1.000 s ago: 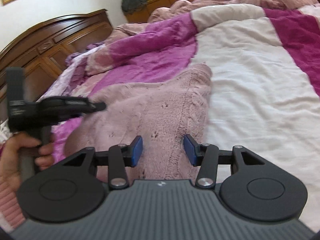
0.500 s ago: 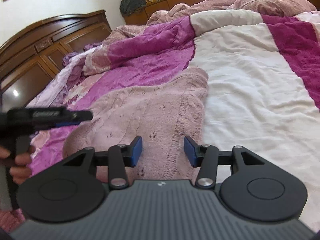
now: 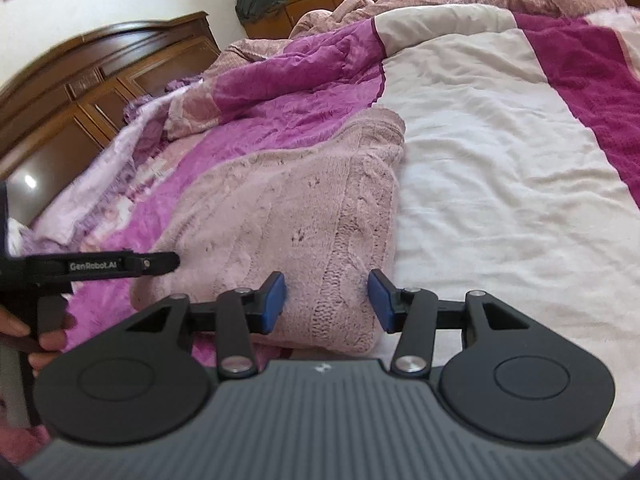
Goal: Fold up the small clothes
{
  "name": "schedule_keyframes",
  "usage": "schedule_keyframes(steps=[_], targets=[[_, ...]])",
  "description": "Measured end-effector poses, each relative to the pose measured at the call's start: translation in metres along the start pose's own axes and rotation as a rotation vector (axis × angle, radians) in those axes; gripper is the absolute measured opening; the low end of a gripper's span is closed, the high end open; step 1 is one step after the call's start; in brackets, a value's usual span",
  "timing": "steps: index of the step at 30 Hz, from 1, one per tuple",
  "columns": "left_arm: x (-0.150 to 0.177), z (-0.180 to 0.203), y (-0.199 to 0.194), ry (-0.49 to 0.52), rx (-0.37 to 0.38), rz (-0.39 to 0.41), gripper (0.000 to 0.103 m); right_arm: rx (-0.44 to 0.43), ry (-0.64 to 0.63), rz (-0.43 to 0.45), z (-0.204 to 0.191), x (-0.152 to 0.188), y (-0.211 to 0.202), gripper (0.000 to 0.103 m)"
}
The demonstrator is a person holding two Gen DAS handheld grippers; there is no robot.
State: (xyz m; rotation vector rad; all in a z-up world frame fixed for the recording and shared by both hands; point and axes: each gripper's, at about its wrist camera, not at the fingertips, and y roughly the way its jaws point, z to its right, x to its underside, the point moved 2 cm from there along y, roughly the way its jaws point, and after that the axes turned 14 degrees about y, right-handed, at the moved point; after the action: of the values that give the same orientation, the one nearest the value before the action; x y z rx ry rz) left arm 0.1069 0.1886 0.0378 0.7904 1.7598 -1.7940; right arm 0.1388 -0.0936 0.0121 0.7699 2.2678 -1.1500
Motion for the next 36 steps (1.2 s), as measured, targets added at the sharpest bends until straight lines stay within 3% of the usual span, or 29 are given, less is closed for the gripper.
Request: schedule_keyframes(steps=[3, 5, 9, 15, 20, 22, 23, 24, 26, 32, 36], targets=[[-0.003, -0.005, 0.000, -0.081, 0.072, 0.009, 0.071, -0.049, 0.072, 0.008, 0.013, -0.014, -0.001, 0.073], [-0.004, -0.007, 0.005, -0.118, 0.099, 0.002, 0.072, -0.058, 0.111, 0.011, 0.020, -0.023, 0.003, 0.075], [-0.002, -0.007, 0.019, -0.139, 0.122, -0.009, 0.083, -0.033, 0.172, -0.042, 0.036, -0.032, 0.027, 0.077], [0.005, -0.016, 0.042, -0.308, 0.280, -0.021, 0.084, -0.170, 0.352, -0.129, 0.055, -0.029, 0.055, 0.077], [0.007, -0.017, 0.049, -0.359, 0.351, -0.004, 0.084, -0.194, 0.320, -0.156, 0.045, -0.029, 0.069, 0.074], [0.005, -0.012, 0.049, -0.337, 0.368, 0.005, 0.078, -0.193, 0.309, -0.163, 0.039, -0.031, 0.072, 0.063], [0.003, -0.010, 0.048, -0.317, 0.369, 0.013, 0.067, -0.190, 0.305, -0.161, 0.037, -0.034, 0.071, 0.057], [0.002, -0.008, 0.047, -0.304, 0.368, 0.017, 0.062, -0.192, 0.302, -0.154, 0.035, -0.036, 0.069, 0.052], [-0.002, -0.008, 0.044, -0.311, 0.370, 0.024, 0.054, -0.204, 0.305, -0.140, 0.033, -0.041, 0.062, 0.048], [-0.009, -0.009, 0.017, -0.369, 0.419, 0.075, 0.039, -0.272, 0.332, -0.116, 0.019, -0.061, 0.030, 0.045], [-0.018, 0.005, -0.011, -0.351, 0.455, 0.106, 0.039, -0.299, 0.303, -0.100, 0.012, -0.069, -0.005, 0.045]])
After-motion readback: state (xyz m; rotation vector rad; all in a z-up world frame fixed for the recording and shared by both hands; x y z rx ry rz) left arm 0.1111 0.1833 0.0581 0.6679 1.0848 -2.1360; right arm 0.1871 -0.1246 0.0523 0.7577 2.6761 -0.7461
